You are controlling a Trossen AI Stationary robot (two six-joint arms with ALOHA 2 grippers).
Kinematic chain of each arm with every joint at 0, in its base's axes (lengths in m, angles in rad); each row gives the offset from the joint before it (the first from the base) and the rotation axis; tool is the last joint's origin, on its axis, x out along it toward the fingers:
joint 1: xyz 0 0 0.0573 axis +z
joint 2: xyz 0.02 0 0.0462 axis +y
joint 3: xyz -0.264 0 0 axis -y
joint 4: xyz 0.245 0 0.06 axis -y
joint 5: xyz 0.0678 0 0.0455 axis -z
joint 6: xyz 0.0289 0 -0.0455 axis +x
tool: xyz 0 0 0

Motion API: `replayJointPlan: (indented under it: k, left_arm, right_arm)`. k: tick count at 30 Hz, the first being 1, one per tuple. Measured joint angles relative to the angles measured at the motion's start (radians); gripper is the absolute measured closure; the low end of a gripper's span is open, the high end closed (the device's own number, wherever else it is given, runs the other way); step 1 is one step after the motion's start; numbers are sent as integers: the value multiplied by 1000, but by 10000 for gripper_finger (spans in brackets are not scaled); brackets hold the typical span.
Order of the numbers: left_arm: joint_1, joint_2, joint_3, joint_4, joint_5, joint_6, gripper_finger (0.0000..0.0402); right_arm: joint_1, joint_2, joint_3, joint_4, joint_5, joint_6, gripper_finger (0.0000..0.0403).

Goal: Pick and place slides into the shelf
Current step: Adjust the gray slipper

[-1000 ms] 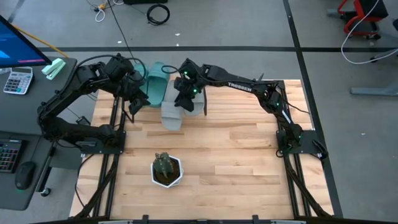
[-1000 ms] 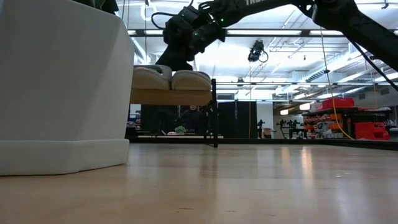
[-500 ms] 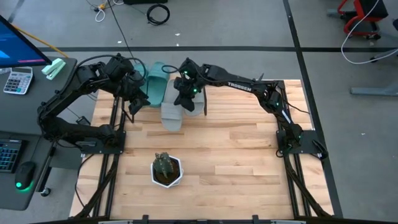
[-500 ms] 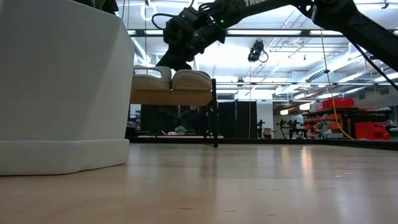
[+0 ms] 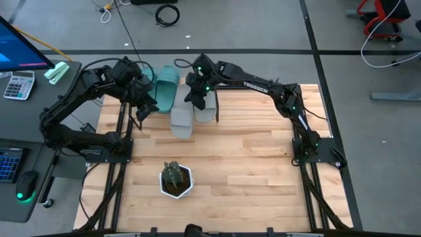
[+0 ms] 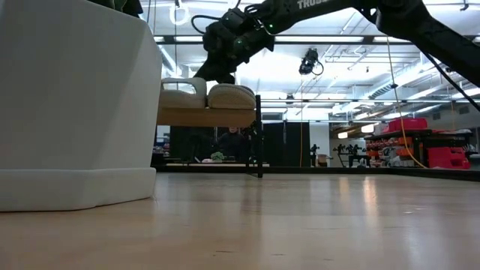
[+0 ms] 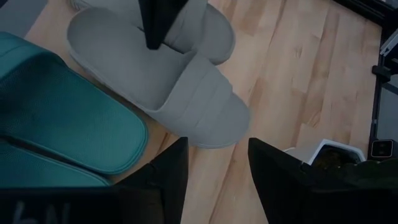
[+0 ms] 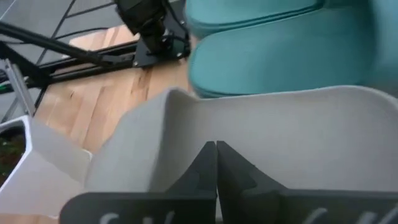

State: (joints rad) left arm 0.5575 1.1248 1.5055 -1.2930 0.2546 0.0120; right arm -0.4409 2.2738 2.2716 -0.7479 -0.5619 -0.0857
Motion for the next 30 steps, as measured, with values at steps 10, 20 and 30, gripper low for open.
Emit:
replayJointPlan:
  k: [10, 20, 30]
  left_arm:
    - [0, 0, 0, 0, 0, 0, 230]
    - [0, 0, 0, 8, 0, 0, 230]
    - [0, 0, 0, 8, 0, -1, 230]
  right_arm:
    - [-37, -1, 3, 0, -235, 124, 373]
    - [2, -1, 3, -12, -163, 108, 220]
    - [39, -2, 3, -61, -59, 38, 193]
